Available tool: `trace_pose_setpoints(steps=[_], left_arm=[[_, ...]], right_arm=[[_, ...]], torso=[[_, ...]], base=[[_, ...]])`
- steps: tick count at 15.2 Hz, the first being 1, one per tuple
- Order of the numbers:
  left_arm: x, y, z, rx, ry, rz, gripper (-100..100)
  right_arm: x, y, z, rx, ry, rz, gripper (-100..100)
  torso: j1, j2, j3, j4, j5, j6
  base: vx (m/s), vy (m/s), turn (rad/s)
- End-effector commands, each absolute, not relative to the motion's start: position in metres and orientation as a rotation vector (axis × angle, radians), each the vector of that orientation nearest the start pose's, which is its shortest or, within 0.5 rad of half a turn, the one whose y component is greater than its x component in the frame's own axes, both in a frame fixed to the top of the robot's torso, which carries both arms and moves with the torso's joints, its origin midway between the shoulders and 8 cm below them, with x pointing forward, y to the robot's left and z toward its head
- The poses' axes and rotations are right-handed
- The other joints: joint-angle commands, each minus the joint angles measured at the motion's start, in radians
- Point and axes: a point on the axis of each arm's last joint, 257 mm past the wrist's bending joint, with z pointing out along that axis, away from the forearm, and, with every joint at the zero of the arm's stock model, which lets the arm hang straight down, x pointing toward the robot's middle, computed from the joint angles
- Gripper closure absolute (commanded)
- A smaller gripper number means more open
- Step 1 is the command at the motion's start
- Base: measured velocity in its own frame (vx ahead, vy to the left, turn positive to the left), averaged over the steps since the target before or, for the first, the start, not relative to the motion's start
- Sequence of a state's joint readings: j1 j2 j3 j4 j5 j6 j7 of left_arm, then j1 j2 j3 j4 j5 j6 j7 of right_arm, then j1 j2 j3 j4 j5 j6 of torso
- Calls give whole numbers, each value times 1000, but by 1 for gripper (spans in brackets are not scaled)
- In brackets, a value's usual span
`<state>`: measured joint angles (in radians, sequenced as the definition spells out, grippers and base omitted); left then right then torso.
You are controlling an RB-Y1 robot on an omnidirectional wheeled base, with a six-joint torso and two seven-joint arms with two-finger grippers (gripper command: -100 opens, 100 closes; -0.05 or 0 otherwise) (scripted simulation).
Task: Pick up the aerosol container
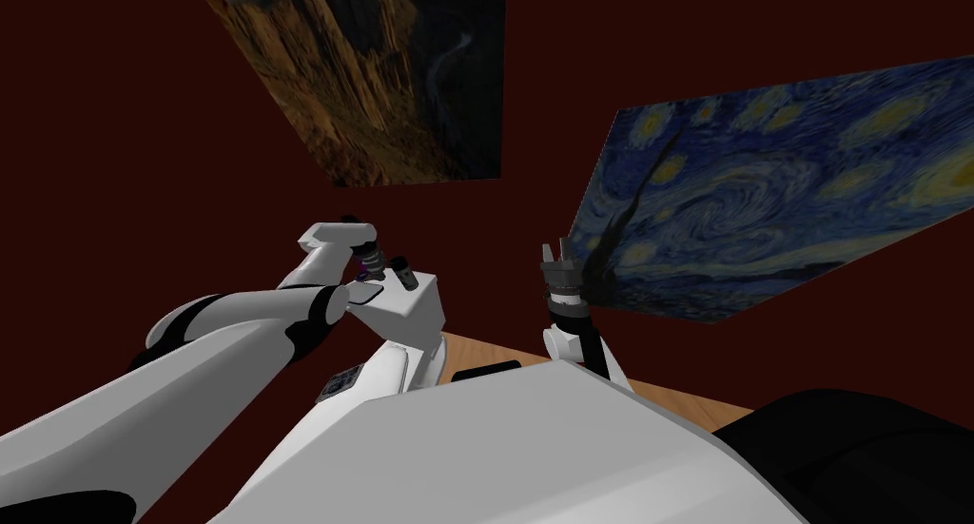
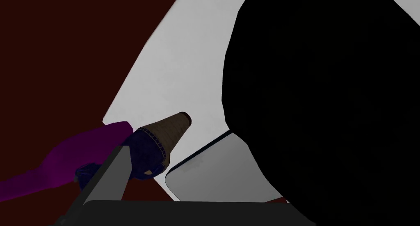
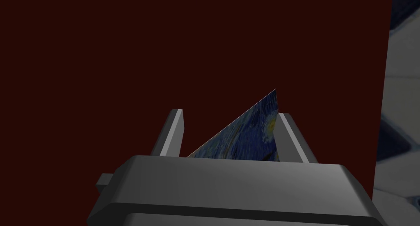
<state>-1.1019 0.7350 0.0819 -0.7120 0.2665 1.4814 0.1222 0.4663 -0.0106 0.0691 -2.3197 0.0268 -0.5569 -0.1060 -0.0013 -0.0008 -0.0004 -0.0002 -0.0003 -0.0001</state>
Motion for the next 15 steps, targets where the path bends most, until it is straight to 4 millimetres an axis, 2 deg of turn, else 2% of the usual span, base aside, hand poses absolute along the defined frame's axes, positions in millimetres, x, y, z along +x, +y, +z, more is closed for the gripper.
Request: trace_pose_setpoints(steps=[1,2,5,6,8,9,11,12,14,15], left_arm=[[571,493,-123,-2248,1490,-207,-100],[567,490,-114,-2288,1487,-211,-100],[560,488,-117,-2313,1499,-183,-100],[553,483,-109,-2358,1503,-179,-100],[548,482,-111,-2374,1511,-161,-100],[544,478,-102,-2410,1513,-165,-100],[537,475,-104,-2432,1524,-139,-100],[532,471,-97,-2467,1529,-140,-100],[526,468,-99,-2485,1539,-117,-100],[519,463,-92,-2521,1548,-113,-100]], right_arm=[[330,-245,62,575,525,1496,0],[330,-245,62,575,525,1496,0],[330,-245,62,575,525,1496,0],[330,-245,62,575,525,1496,0],[330,-245,62,575,525,1496,0],[330,-245,62,575,525,1496,0],[330,-245,62,576,525,1496,0],[330,-245,62,575,525,1496,0],[330,-245,62,575,525,1496,0],[330,-245,62,575,525,1496,0]], torso=[[0,0,0,0,0,0],[0,0,0,0,0,0],[0,0,0,0,0,0],[0,0,0,0,0,0],[0,0,0,0,0,0],[0,0,0,0,0,0],[0,-1,-1,0,0,0],[0,-1,-1,0,0,0],[0,-1,0,0,0,0],[0,-1,0,0,0,0]], base=[[16,-11,-9],[20,-17,-24],[18,-12,-9],[17,-9,-16],[19,-8,-18],[25,-13,-21],[28,-12,-12],[23,-8,-18],[23,-7,-16],[27,-6,-21]])
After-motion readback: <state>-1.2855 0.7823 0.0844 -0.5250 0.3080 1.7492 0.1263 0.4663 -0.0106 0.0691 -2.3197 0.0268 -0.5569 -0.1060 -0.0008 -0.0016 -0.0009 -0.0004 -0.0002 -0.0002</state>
